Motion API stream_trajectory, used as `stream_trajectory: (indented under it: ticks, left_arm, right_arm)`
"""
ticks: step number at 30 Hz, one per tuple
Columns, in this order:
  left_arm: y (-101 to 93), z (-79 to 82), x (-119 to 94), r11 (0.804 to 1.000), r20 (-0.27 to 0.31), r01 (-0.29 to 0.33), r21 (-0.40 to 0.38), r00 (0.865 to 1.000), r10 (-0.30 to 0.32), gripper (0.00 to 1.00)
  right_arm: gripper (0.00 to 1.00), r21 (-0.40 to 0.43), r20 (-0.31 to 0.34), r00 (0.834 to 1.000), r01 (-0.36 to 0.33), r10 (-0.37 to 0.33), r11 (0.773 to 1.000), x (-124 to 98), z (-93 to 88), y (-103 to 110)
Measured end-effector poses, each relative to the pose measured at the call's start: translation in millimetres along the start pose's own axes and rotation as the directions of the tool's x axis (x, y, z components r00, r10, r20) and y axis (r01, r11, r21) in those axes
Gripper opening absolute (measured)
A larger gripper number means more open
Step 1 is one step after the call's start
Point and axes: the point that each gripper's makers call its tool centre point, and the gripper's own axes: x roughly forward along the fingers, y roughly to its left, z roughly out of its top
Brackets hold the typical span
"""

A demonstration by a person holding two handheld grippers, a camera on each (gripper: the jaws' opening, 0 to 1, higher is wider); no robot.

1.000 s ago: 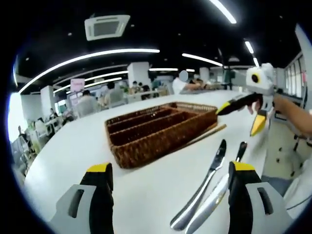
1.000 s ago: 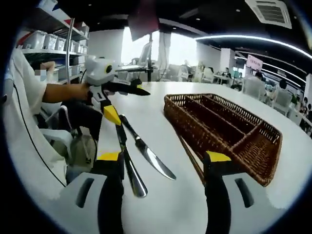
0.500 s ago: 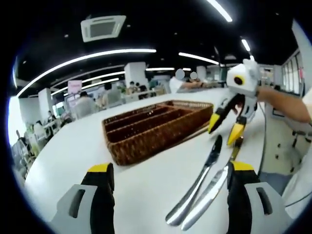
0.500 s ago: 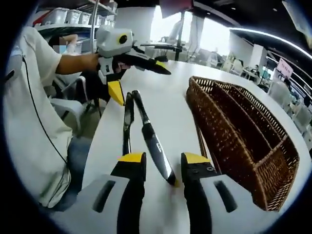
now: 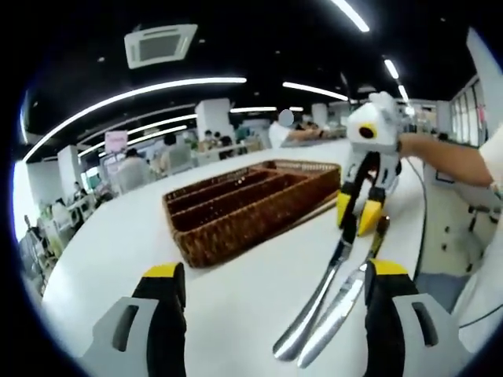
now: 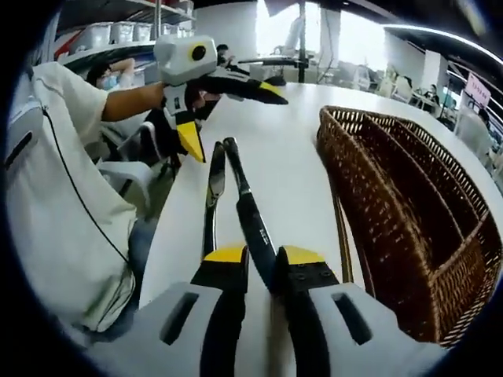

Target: Arrange the knives, forks, and spoons in their matching storage slots by inserting each utensil handle-first until every utensil is classified and aligned in the correct compartment

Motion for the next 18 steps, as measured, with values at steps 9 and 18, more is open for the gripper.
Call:
stream_trajectory:
  ticks: [9,18]
  left_arm:
    - [-8.4,-12.0,11.1,0.998,-0.055,0.057,0.033,0.997,-0.055,0.92]
    - [-8.4,-17.8,21.0,0.989,-0.117,0.106,0.099,0.989,-0.094,0.85]
  right_arm:
    - [0.14,0.190,-0.005,0.999,-0.036,0.037,0.981,-1.1,-2.3,5.9]
    - [0.13,0.281,0.016,0.998,-0.064,0.062,0.957,1.1,-2.4,-4.6]
